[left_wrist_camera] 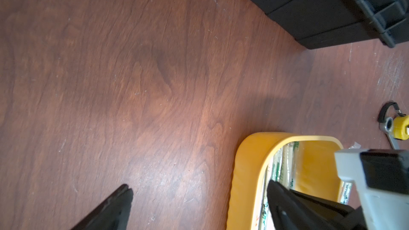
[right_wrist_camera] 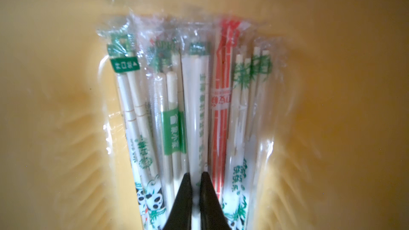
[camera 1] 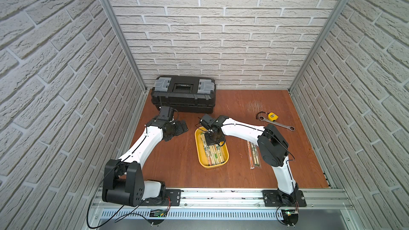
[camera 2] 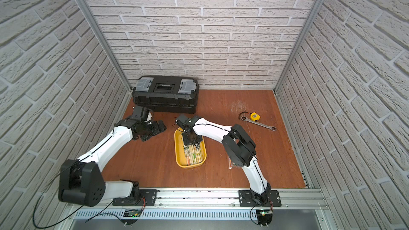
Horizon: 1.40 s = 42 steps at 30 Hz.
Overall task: Take the paired disposable chopsticks out of the storage box
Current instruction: Pick up the paired disposable chopsticks from the storage box, then place the paired disposable chopsticks at the center of the board.
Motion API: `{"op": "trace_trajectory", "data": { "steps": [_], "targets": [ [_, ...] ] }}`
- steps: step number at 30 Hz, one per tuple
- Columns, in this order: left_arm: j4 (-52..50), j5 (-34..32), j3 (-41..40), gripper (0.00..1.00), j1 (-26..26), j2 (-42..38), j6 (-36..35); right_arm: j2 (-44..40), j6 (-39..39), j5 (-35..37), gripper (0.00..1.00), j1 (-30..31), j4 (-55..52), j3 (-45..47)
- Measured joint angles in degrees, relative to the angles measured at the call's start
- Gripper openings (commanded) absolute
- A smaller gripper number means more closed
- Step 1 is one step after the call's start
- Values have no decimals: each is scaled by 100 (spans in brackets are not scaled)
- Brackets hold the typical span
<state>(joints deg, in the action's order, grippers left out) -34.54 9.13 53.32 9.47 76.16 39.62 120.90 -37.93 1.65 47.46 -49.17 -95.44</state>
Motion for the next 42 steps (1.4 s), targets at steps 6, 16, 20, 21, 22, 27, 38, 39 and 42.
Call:
{"op": "trace_trajectory", "data": {
  "steps": [6,16,20,21,22,27,38,39,42],
  "targets": [
    [0,2,0,98,0,0,2,-446,-4,24,5,0,-11,2],
    [-15,46,2,98,0,0,0,-1427,2,203,3,-208,-63,103],
    [-33,68,31,98,2,0,2,-1921,22,332,2,-503,-74,501],
    [-33,74,48,98,7,0,2,-2057,26,372,2,-599,-79,640],
    [-37,79,74,98,26,0,2,-2181,33,413,2,-693,-85,791],
    [-39,81,157,98,125,0,13,-2531,105,734,2,-1078,-125,1464],
    [-39,48,190,98,385,85,109,-2398,131,1259,2,-1130,-157,2455],
    [-39,37,190,98,398,96,111,-2365,131,1303,2,-1130,-157,2485],
    [-39,17,190,98,422,101,114,-2229,131,1416,2,-1130,-151,2522]
  ]
}}
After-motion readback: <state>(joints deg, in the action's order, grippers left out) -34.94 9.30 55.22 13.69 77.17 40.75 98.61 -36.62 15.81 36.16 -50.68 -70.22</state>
